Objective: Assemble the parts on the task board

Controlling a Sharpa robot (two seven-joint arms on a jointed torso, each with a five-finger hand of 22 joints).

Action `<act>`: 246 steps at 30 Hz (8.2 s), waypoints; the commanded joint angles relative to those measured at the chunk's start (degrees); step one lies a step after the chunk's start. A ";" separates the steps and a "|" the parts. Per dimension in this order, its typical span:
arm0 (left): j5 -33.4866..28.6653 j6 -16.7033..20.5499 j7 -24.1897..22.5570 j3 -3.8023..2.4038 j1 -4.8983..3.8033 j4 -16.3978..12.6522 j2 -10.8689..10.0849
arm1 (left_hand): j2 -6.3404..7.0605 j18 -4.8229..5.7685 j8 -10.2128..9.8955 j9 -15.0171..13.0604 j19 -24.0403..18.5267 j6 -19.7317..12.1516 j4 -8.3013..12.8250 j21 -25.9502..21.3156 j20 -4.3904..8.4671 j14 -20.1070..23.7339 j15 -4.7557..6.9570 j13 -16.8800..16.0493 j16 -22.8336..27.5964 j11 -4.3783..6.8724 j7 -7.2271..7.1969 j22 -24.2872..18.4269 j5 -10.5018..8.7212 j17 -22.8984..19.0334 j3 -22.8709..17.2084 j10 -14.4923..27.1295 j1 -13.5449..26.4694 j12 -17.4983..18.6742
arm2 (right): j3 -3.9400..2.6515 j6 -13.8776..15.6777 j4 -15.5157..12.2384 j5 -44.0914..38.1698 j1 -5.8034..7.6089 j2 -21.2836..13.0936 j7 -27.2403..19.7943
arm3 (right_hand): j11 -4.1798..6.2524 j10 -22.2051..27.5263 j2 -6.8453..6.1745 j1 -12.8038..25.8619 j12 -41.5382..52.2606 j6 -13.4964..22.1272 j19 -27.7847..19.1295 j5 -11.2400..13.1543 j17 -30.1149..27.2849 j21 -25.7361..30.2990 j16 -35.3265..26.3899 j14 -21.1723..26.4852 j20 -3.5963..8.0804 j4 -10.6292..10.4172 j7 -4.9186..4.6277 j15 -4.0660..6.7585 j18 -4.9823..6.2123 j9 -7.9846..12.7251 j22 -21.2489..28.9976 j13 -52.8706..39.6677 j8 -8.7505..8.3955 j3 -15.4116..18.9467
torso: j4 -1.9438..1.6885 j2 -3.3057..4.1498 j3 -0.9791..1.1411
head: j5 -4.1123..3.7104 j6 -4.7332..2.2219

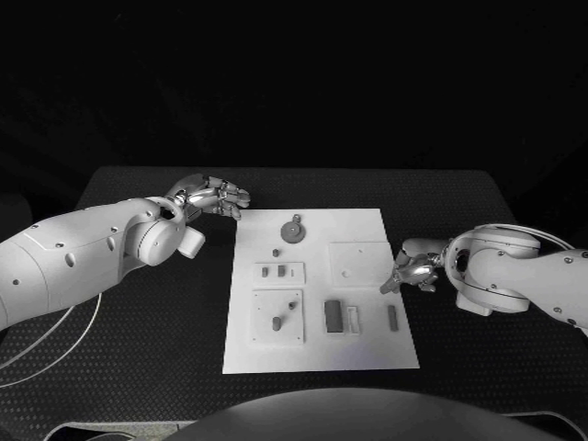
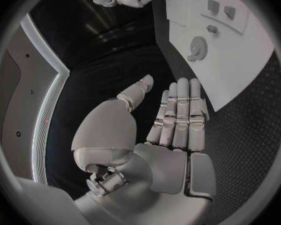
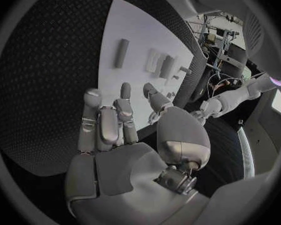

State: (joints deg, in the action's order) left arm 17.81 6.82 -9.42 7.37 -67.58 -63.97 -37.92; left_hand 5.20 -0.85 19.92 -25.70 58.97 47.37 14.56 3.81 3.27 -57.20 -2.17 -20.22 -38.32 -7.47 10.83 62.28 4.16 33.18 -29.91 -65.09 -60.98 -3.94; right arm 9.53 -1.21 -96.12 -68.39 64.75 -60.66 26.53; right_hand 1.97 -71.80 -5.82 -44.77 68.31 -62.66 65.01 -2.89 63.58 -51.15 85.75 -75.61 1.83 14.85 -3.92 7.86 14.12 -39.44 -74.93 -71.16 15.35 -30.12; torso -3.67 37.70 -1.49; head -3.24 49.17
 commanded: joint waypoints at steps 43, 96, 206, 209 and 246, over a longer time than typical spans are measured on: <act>-0.34 -0.18 -0.64 -0.01 -0.03 -0.65 -0.36 | 0.07 -0.17 0.16 0.08 -0.54 -0.37 -0.51 0.10 -0.35 0.18 -0.62 -0.01 0.54 0.21 -0.09 -0.08 0.20 0.30 0.12 0.05 0.57 -0.27 | 1.85 -2.85 3.39 -6.96 -7.70 5.21 1.54 | 0.11 2.47 1.20 -4.78 -4.63 0.25 -1.25 0.00 -2.54 0.22 -0.48 1.52 0.00 1.95 -0.24 -0.35 0.88 0.96 -1.15 3.68 -1.16 -0.82 | -0.07 0.04 -0.01 | -0.19 0.19; -0.34 -0.48 -0.33 -0.01 -0.03 -0.68 -0.38 | 0.16 -0.21 0.13 0.15 -0.61 -0.53 -0.47 0.13 -0.37 0.17 -0.63 0.02 0.70 0.15 -0.04 -0.06 0.26 0.54 0.13 0.20 0.51 -0.18 | 1.58 11.21 -0.44 17.32 -8.03 4.44 -4.35 | -0.14 1.12 5.95 -13.30 -3.28 0.60 -1.70 -0.01 -2.56 -0.41 -0.24 1.40 -0.93 2.08 -0.50 -0.85 0.88 1.42 -1.10 2.94 -1.58 -4.74 | -0.08 0.03 -0.04 | -0.35 0.80; -10.03 -4.23 -5.33 -0.05 -0.10 12.75 5.27 | -0.51 0.77 -0.82 1.34 -11.96 -2.52 -0.25 -0.36 -4.34 10.15 -4.65 2.82 12.92 0.09 -1.43 -5.25 -0.06 -2.07 0.95 5.06 3.54 0.22 | -5.45 4.61 50.52 47.32 0.46 28.34 -44.56 | -9.90 25.77 1.53 -8.90 -46.61 15.54 -40.49 -0.70 -34.27 29.90 -51.03 37.30 -12.77 1.20 -5.05 -16.46 -8.08 3.15 10.59 39.46 -6.21 -10.12 | 1.38 -4.09 -0.18 | 0.57 -14.53; -10.44 -4.65 -6.24 -0.06 0.44 14.82 6.45 | 0.18 0.85 -2.23 1.90 -17.02 -5.53 -0.09 -0.41 -6.28 15.87 -5.76 5.36 17.21 0.12 -2.31 -8.54 -0.59 -3.73 1.98 10.32 5.47 0.35 | -6.62 4.28 51.90 47.74 -0.77 29.46 -45.48 | -10.09 23.30 2.40 -9.32 -52.03 17.01 -41.75 0.00 -37.91 32.41 -56.40 36.10 -13.36 1.05 -5.11 -16.34 -8.39 3.70 11.73 47.17 -6.15 -8.59 | 1.50 -4.57 -0.08 | 1.03 -15.32; -16.66 31.54 -18.19 -6.33 6.58 -19.87 -4.86 | -5.20 0.85 -19.92 25.70 -58.97 -47.37 -14.56 -3.81 -3.27 57.20 2.17 20.22 38.32 7.47 -10.83 -62.28 -4.16 -33.18 29.91 65.09 60.98 3.94 | -9.14 38.34 14.21 64.65 -4.27 18.54 -54.16 | -1.97 71.80 5.82 44.77 -68.31 62.66 -65.01 2.89 -63.58 51.15 -85.75 75.61 -1.83 -14.85 3.92 -7.86 -14.12 39.44 74.93 71.16 -15.35 30.12 | 3.67 -6.52 1.49 | 3.24 -14.79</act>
State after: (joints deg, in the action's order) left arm 3.65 28.54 -22.47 1.27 -61.21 -81.94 -42.32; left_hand -0.02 -0.89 0.17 -0.05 0.20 0.28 0.02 0.20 0.01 -0.20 -0.01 -0.05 -0.20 0.00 -0.02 0.07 0.19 0.05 -0.20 -0.30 -0.41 -0.17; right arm 0.48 27.86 -79.80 -8.99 60.60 -41.58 -23.29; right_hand 0.00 -0.21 -0.01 -0.33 0.20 -0.25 0.30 -0.40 0.09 -0.20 0.19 -0.28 -0.01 0.00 0.00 -0.03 0.81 -0.07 -0.13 -0.08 0.19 -0.25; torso -0.02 31.19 -0.01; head 0.00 34.37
